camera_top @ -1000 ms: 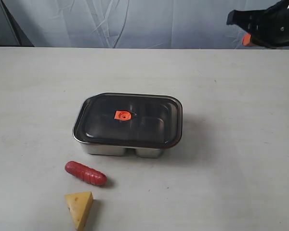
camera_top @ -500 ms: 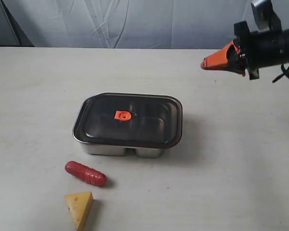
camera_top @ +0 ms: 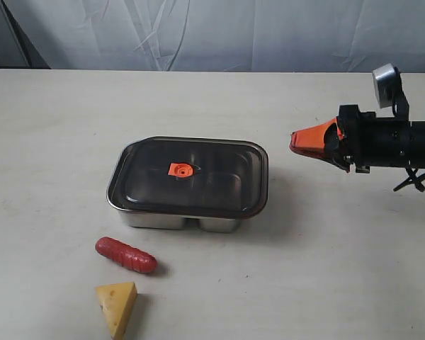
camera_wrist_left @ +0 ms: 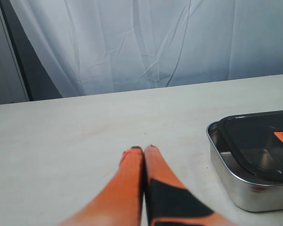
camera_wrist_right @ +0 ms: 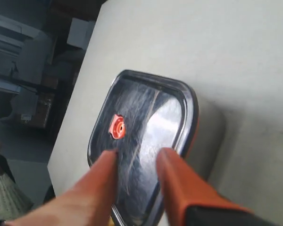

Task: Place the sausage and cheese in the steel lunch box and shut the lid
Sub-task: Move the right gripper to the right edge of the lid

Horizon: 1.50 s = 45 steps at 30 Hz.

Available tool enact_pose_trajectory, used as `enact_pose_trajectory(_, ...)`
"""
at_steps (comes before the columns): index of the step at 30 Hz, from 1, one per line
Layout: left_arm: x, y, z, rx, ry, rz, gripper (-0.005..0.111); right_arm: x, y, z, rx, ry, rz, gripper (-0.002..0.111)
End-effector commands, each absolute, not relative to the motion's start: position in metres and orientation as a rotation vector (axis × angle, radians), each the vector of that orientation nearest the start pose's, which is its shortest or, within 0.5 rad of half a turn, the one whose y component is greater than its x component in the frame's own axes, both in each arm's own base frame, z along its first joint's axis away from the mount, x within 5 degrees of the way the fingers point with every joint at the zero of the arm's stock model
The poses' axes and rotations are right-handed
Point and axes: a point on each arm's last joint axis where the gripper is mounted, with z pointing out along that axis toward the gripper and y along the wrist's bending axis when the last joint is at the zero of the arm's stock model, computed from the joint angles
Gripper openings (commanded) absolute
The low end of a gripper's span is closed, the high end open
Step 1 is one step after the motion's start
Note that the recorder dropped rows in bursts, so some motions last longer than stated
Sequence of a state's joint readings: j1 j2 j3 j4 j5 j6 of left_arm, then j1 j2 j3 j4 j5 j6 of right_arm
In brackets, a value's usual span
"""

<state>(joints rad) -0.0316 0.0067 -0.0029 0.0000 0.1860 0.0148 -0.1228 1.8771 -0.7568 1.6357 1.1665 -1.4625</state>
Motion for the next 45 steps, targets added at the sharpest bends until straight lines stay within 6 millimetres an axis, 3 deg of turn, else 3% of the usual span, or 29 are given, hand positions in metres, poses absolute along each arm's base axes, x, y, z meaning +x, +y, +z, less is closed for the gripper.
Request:
enact_pose_trajectory(1, 0.056, -0.002, 0.197, 0.045, 1.662, -0.017, 0.0, 0.296, 0.045, 0.144, -0.111, 2.265, 1.439, 0.059)
enact_pose_trajectory(8, 0.056, -0.002, 0.197, 0.045, 1.662, -0.017, 0.0, 0.296, 0.043, 0.137, 0.015, 2.373, 1.414, 0.046)
enact_pose_trajectory(11, 0.056, -0.002, 0.197, 0.045, 1.662, -0.017, 0.0, 0.295, 0.041, 0.133, 0.057, 2.427, 1.374, 0.046)
enact_pose_trajectory(20, 0.056, -0.002, 0.197, 0.045, 1.662, -0.017, 0.0, 0.295, 0.045, 0.123, 0.094, 2.421, 1.486, 0.046)
enact_pose_trajectory(29, 0.056, -0.002, 0.197, 0.045, 1.662, -0.017, 0.0, 0.291, 0.074, 0.102, 0.012, 2.433, 1.592, 0.046)
enact_pose_trajectory(45, 0.056, -0.002, 0.197, 0.045, 1.662, -0.017, 0.0, 0.294, 0.085, 0.102, 0.003, 2.357, 1.63, 0.046)
